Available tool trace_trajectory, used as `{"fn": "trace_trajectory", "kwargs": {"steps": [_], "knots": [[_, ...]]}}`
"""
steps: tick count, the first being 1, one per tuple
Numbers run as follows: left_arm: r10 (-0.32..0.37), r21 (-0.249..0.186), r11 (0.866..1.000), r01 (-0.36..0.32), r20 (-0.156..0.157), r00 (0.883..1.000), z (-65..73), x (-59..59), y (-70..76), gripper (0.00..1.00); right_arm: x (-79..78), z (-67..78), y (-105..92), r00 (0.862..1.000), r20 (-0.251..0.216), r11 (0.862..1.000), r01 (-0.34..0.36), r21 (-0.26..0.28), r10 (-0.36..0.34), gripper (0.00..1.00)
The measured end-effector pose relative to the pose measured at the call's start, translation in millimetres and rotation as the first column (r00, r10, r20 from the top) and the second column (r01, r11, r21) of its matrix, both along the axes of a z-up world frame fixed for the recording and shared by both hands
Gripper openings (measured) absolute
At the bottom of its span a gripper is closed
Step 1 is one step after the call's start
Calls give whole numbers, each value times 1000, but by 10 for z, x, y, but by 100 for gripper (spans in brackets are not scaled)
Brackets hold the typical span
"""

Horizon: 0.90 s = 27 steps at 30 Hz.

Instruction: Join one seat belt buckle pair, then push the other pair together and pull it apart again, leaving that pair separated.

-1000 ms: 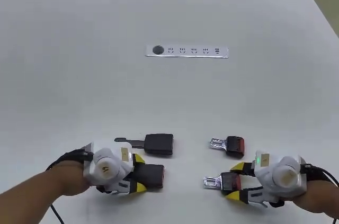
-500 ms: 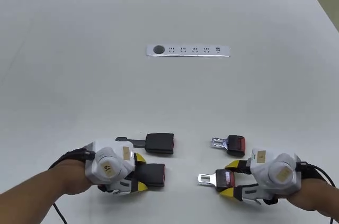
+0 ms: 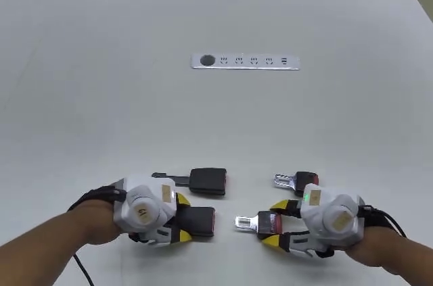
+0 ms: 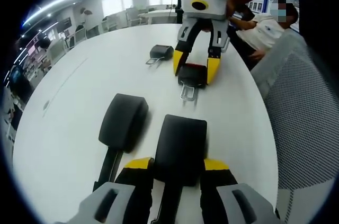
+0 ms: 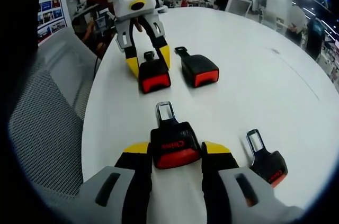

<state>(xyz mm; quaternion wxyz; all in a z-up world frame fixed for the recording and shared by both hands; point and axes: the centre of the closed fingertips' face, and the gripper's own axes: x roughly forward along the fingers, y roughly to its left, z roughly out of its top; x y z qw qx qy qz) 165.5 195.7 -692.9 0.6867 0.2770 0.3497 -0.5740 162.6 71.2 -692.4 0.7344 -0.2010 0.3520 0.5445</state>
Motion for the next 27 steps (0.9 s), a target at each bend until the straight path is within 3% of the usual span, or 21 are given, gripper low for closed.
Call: {"fn": "trace_trajectory", "kwargs": {"steps": [13, 20, 21, 27], "knots": [[-7, 19, 1000, 7, -1, 1000, 15, -28, 1, 35, 34, -3, 358, 999, 25, 999, -34, 19, 34, 35], [-17, 27, 999, 17, -1, 1000, 23, -42, -9, 35, 2, 16, 508, 1000, 2, 999, -6, 42, 6, 35], [-18, 30, 999, 18, -2, 1000, 27, -42, -5, 35, 11, 0, 489, 999, 32, 999, -28, 18, 28, 35], [-19, 32, 999, 19, -4, 1000, 22, -32, 3, 35, 3, -12, 491, 1000, 23, 999, 1, 47, -2, 35]]}}
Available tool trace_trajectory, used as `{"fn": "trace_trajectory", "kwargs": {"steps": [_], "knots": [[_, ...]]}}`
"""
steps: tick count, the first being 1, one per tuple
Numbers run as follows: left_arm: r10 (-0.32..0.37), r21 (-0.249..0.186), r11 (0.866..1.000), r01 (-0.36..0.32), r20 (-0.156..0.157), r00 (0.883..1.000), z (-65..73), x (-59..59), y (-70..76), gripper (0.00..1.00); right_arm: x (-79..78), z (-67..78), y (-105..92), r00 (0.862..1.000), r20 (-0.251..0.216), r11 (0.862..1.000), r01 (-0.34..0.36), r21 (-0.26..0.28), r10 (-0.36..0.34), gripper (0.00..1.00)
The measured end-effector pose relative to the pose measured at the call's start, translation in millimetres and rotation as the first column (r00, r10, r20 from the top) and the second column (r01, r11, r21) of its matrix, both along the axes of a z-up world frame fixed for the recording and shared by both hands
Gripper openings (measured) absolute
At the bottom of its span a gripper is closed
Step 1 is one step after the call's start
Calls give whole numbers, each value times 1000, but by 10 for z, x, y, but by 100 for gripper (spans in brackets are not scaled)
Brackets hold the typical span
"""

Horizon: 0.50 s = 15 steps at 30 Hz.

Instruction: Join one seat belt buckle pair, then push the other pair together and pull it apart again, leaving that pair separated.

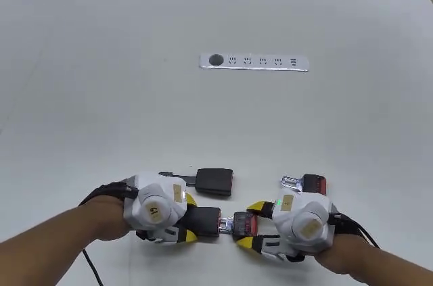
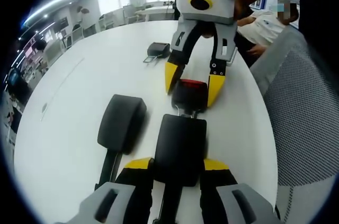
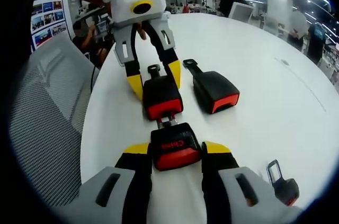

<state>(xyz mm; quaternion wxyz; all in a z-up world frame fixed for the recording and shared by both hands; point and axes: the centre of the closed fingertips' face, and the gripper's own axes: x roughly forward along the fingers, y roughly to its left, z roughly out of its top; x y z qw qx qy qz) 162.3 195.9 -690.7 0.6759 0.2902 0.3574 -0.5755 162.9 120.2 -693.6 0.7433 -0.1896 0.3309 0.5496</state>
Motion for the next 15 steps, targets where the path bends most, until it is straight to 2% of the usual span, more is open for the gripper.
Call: {"fn": "trace_trajectory", "kwargs": {"steps": [6, 15], "knots": [[-50, 16, 999, 50, -5, 999, -1, -1, -4, 34, 5, 14, 99, 1000, -14, 1000, 13, 4, -13, 35], [-85, 31, 996, 85, -11, 996, -16, -4, 6, 34, 13, -11, 229, 1000, -5, 1000, -3, 4, 3, 35]]}}
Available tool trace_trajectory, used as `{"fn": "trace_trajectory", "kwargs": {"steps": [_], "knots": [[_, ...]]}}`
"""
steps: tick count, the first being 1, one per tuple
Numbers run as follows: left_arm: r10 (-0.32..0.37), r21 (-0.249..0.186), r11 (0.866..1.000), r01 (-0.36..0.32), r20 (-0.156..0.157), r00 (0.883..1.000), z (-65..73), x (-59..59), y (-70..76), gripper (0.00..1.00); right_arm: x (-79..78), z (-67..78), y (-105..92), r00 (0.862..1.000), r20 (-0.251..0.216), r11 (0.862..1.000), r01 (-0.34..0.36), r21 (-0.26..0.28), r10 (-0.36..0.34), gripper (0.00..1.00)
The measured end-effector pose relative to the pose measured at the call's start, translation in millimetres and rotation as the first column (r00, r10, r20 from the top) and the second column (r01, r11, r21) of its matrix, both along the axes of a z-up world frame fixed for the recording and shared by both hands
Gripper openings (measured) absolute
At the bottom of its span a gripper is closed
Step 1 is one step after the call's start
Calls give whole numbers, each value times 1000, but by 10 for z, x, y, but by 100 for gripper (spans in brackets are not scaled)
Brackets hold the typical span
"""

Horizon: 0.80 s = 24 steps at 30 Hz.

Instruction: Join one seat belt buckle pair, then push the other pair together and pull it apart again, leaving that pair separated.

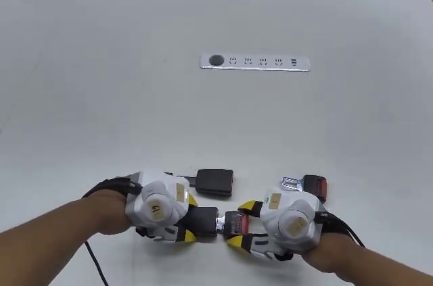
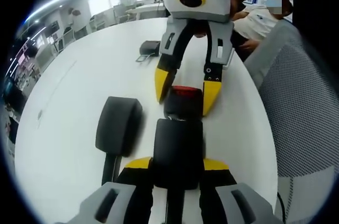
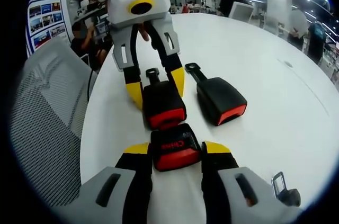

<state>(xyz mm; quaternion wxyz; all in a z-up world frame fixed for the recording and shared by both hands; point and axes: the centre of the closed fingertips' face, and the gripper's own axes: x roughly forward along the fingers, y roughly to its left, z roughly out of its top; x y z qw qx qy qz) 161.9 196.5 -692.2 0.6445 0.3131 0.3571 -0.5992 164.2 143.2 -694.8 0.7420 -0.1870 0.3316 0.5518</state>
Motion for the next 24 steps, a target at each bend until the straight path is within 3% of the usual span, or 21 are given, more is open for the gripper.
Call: {"fn": "trace_trajectory", "kwargs": {"steps": [8, 9, 10, 11, 24], "knots": [[-12, 0, 1000, 12, 0, 1000, -10, 0, 4, 34, -2, 0, 46, 1000, -15, 1000, 6, 17, -6, 35], [-16, 6, 1000, 16, -1, 1000, -17, 8, 15, 34, 30, -5, 52, 999, 10, 999, -32, 16, 31, 35], [-21, 5, 1000, 21, 2, 1000, -17, 9, 8, 34, 6, -21, 46, 1000, -14, 1000, -2, 17, 2, 35], [-22, 6, 1000, 22, 1, 1000, -20, 9, 7, 34, -8, -7, 60, 1000, -8, 1000, -3, 19, 3, 35], [-36, 1, 999, 36, -1, 999, -29, -17, 3, 34, -33, 8, 57, 1000, 7, 1000, -16, -3, 16, 35]]}}
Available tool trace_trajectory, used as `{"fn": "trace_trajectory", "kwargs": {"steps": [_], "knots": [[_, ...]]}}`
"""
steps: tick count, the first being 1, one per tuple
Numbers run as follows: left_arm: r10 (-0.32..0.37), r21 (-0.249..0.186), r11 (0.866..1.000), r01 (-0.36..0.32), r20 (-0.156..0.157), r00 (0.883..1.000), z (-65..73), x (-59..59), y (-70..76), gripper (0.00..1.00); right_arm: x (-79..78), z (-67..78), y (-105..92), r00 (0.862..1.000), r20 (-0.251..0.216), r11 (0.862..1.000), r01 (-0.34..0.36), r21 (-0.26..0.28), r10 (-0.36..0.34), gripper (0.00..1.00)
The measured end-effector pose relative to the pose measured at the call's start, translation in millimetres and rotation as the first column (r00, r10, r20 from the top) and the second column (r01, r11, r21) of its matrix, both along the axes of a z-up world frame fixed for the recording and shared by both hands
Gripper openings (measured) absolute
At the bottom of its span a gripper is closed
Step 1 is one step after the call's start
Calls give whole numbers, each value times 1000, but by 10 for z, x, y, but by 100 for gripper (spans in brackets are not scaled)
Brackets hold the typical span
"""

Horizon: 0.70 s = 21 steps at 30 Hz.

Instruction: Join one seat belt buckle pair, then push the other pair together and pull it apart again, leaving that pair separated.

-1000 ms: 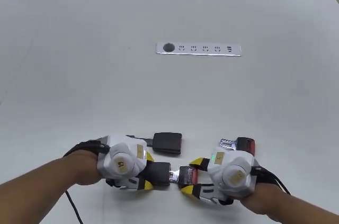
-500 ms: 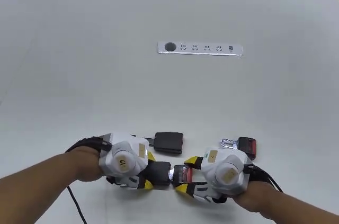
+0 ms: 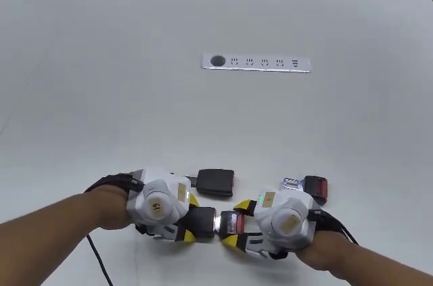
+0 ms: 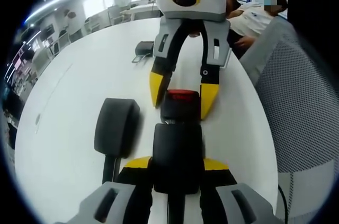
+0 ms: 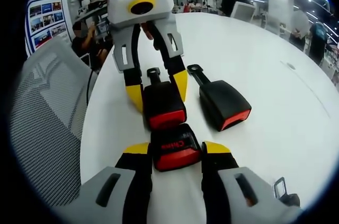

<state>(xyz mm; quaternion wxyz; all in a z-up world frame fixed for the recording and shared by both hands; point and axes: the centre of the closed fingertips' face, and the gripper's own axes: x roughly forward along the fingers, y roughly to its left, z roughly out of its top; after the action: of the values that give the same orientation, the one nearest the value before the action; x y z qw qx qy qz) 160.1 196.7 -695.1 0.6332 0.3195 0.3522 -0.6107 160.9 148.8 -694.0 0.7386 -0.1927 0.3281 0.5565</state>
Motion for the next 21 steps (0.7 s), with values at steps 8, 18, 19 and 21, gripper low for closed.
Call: {"fn": "trace_trajectory", "kwargs": {"steps": [8, 18, 19, 21], "knots": [[-42, -18, 999, 42, 6, 999, 15, -59, 11, 34, -74, 21, -20, 1000, 15, 1000, -2, -17, 2, 34], [-72, -56, 996, 72, 3, 997, 32, -104, 23, 34, -103, 32, -45, 998, 45, 999, -50, -11, 50, 34], [-71, -58, 996, 71, 2, 997, 34, -107, 24, 34, -93, 22, -44, 998, 45, 999, -50, -9, 50, 34], [-72, -61, 996, 72, 2, 997, 45, -114, 20, 34, -97, 25, -46, 998, 47, 999, -50, -2, 50, 34]]}}
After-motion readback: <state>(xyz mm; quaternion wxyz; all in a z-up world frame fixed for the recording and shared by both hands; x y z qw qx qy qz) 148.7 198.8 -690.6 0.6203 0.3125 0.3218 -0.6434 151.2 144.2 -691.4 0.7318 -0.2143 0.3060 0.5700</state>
